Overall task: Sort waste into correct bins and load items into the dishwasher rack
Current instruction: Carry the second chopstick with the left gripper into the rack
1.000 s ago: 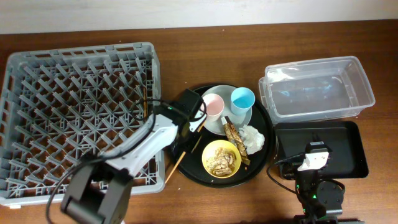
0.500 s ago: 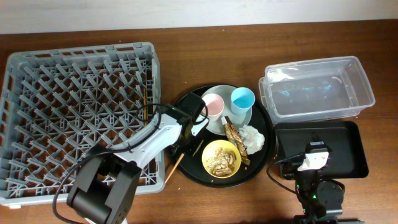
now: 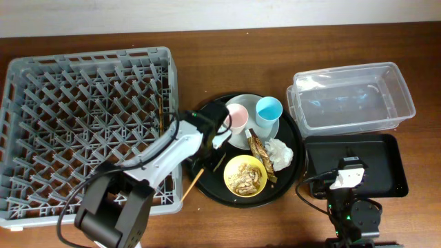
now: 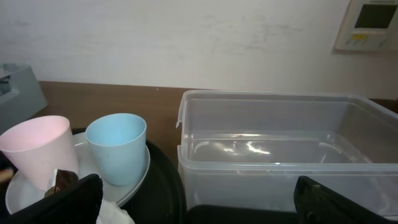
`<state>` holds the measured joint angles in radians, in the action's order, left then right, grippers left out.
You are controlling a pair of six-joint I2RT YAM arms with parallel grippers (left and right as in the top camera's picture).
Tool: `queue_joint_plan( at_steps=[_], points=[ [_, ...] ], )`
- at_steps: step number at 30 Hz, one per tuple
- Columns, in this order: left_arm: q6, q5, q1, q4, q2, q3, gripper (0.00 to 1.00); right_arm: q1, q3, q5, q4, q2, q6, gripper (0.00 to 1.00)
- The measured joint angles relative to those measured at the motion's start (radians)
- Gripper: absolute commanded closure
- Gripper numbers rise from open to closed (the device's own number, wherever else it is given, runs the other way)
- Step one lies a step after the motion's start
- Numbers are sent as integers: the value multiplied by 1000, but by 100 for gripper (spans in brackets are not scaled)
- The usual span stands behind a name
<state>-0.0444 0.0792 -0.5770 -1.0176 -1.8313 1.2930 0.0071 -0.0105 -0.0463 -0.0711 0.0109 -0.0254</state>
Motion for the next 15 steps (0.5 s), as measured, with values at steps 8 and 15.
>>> queue_joint_plan(
  at_steps=[8,15],
  points=[
    [35,-95,5,-229,0,360,100,0,0,0,0,0,-1,1],
    [143,-224,140,-220,0,389,100,0,0,0,0,0,0,1]
  ],
)
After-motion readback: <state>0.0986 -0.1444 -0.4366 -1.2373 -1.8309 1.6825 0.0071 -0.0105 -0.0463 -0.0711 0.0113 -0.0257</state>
